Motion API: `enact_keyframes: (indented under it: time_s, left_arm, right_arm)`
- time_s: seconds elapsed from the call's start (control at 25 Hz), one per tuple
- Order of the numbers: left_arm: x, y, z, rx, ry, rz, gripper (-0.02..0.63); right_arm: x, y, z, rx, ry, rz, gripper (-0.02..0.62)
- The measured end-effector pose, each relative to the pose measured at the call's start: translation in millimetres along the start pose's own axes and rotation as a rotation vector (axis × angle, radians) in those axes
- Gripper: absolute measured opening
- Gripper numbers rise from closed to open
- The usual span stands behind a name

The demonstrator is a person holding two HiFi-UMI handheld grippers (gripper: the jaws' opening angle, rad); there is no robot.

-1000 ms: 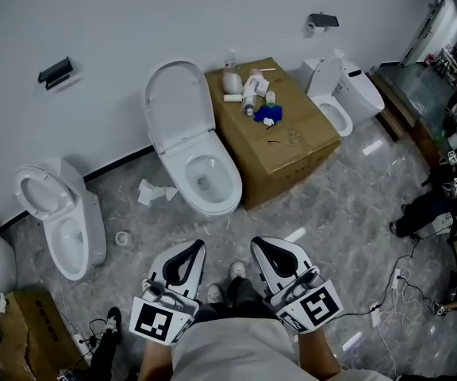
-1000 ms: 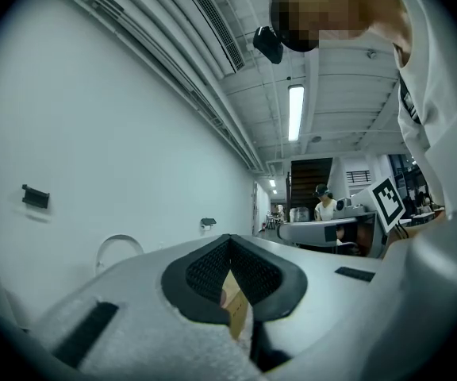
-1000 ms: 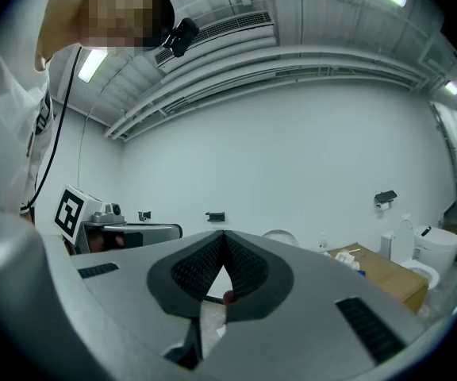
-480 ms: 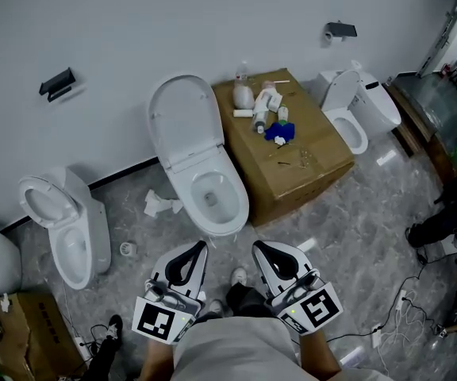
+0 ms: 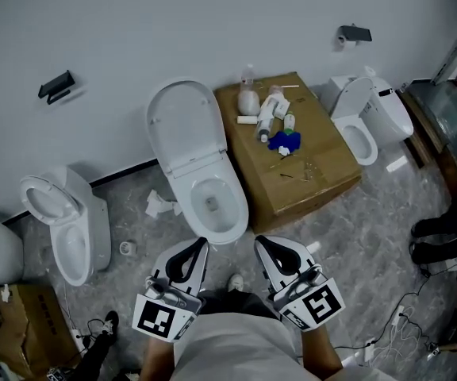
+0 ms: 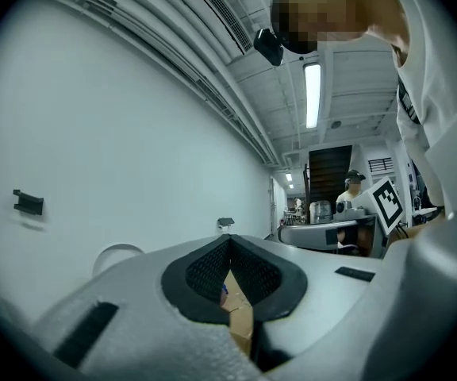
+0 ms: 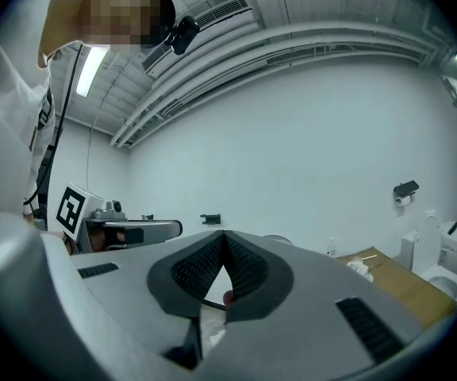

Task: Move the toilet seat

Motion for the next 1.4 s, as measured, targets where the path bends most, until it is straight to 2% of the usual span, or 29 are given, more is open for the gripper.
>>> enact_keyframes:
  time_s: [0.36, 0.92, 1.08, 1.4]
  left_arm:
    - [30.4, -13.0, -21.7, -0.011, 0.012, -0.026, 0.011]
    - [79.4, -48.3, -116.6, -0.058, -0.033, -0.029, 0.011]
    - [94.4, -68.1, -144.4, -0.121, -0.055, -0.078, 0.011]
    - [119.2, -103.7, -191.7, -0.196, -0.092, -0.111, 0.011]
  right_arm:
    - [29.7, -4.4, 30.3, 0.008, 0.013, -0.004, 0.012]
    - [120.4, -35.6, 65.2, -0.001, -0.009, -0.059, 0.012]
    - [147.9, -51.9, 78.2, 0.009, -0.028, -0.089, 0.012]
    - [192.9, -79.2, 97.3, 0.027, -0.080, -0.143, 0.014]
Point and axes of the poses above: the fingertips, and each gripper's own axes: x forward along the fingers, z to its right, y out of its top, the point moved 7 cm from there along -x, backward along the fingers, and after that the axes turned 6 degrees about z, right-handed, at the moved point
